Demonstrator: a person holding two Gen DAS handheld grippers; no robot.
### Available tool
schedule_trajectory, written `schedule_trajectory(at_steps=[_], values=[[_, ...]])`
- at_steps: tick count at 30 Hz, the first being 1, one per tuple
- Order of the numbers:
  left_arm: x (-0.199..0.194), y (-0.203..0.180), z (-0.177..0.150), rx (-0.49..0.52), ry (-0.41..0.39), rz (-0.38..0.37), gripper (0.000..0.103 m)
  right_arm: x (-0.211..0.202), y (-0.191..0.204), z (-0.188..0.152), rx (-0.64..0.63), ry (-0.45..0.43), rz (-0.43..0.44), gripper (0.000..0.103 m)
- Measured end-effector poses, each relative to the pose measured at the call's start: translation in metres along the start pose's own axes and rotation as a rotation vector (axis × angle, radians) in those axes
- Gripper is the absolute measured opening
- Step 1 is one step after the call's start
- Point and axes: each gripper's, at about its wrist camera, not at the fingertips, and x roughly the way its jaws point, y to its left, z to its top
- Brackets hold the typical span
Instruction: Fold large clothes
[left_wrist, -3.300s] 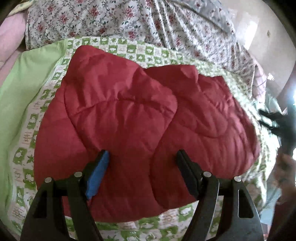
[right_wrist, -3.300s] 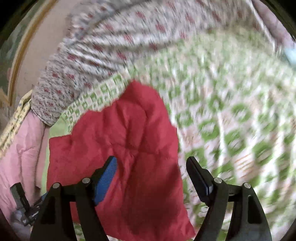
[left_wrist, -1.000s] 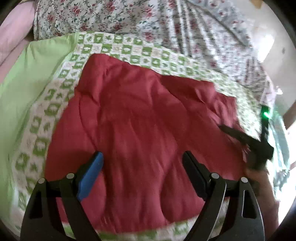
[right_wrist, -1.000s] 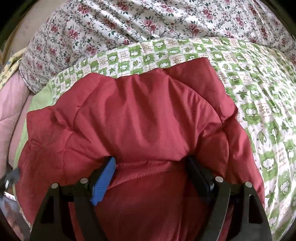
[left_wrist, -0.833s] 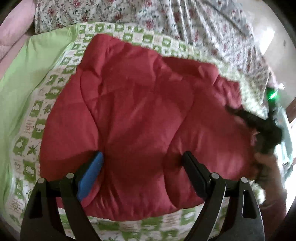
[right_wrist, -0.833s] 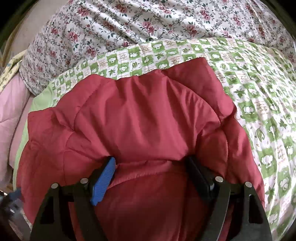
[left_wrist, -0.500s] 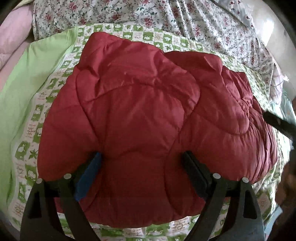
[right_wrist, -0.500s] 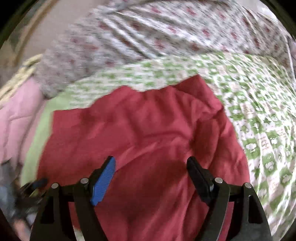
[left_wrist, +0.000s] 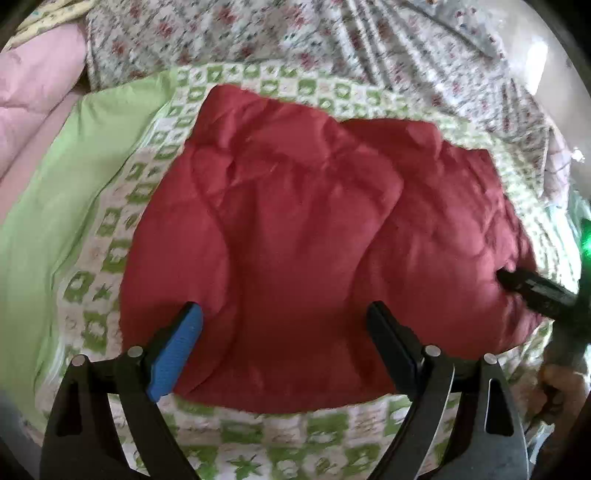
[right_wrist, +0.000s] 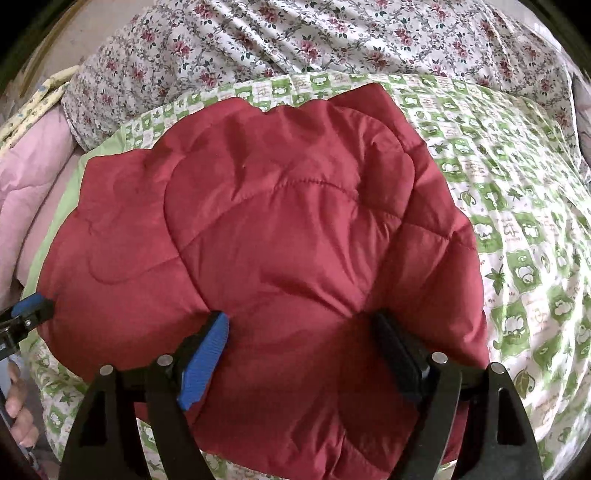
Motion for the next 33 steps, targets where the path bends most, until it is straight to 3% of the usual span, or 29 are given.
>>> schedule_trajectory(at_steps=[6,11,17,33], values=[[0.015,0.0,-0.008,0.013,0.015,0.02,0.093,-0.013,0.003,-0.005,0.014,-0.018,0.009,0.082],[0.016,0.0,-0.008,0.014,0.013,0.022,0.093,-0.048,0.017,-0.008,-0.022,-0.104,0.028,0.083],[0.015,0.001,-0.008,0.017,0.013,0.023,0.093,-0.017,0.012,-0.014,-0.029,0.0,-0.016,0.083],[0.022,0.0,-0.012,0.03,0.012,0.035,0.099,-0.018,0.012,-0.017,-0.026,0.007,-0.042,0.084]])
